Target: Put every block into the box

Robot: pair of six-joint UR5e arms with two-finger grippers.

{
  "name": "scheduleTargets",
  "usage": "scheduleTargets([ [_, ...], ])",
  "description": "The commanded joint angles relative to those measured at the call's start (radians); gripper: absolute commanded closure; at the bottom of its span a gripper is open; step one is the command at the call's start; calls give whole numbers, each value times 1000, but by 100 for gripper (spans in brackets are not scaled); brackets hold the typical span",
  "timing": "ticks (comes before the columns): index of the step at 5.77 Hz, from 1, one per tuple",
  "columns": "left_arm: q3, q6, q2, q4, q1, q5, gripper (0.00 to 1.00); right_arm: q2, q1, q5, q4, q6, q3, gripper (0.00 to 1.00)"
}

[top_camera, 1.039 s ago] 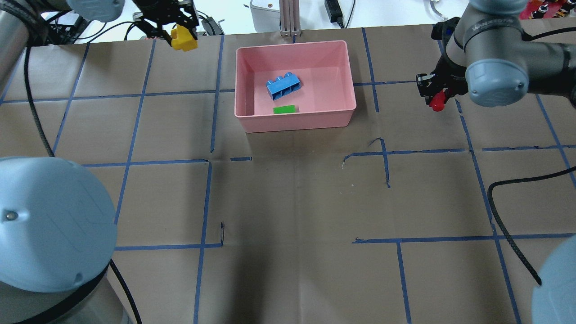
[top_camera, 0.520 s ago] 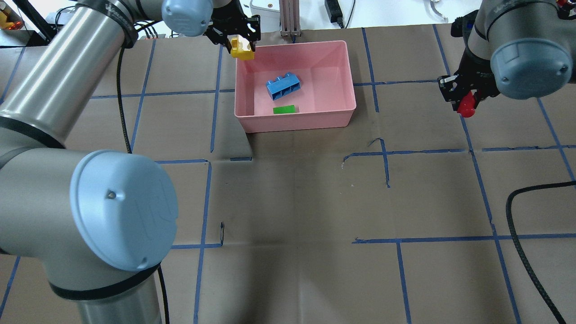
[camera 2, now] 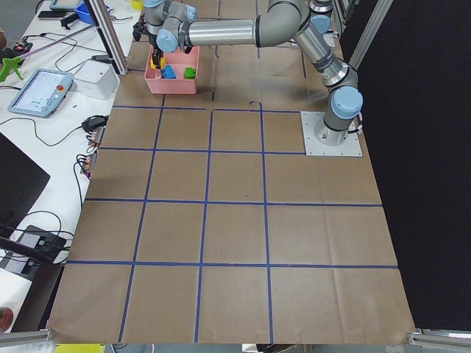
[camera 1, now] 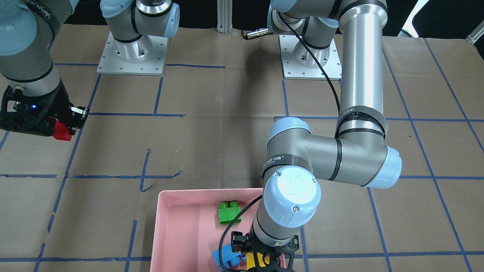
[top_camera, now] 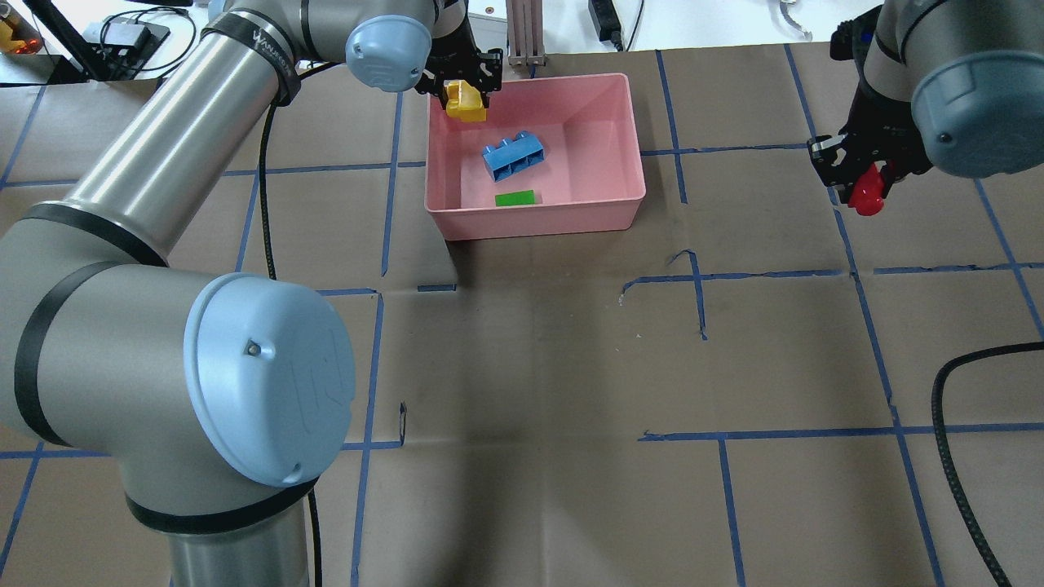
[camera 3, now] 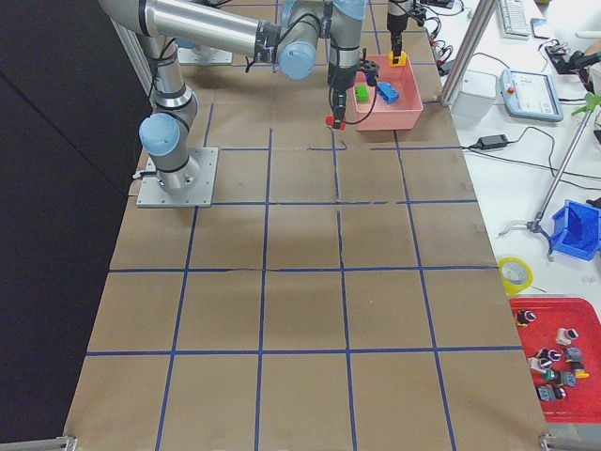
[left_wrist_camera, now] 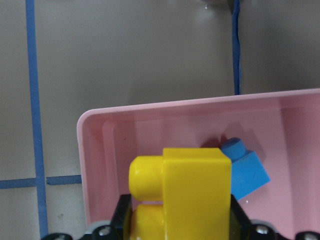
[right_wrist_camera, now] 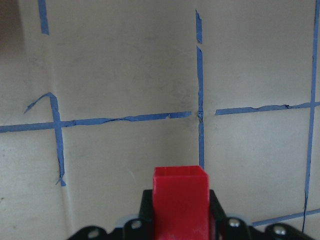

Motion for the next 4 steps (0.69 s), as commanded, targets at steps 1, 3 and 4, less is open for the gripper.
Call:
scheduleTargets([
  [1, -7, 4, 54, -24, -5, 4, 0, 8, 72, 29, 87, 122, -52, 87],
  [3, -16, 39, 197, -251, 91, 59, 0, 47, 168, 224, 20, 340, -55, 92],
  [4, -54, 172, 260, -339, 139, 59, 1, 104, 224, 237, -117, 362, -56, 92],
])
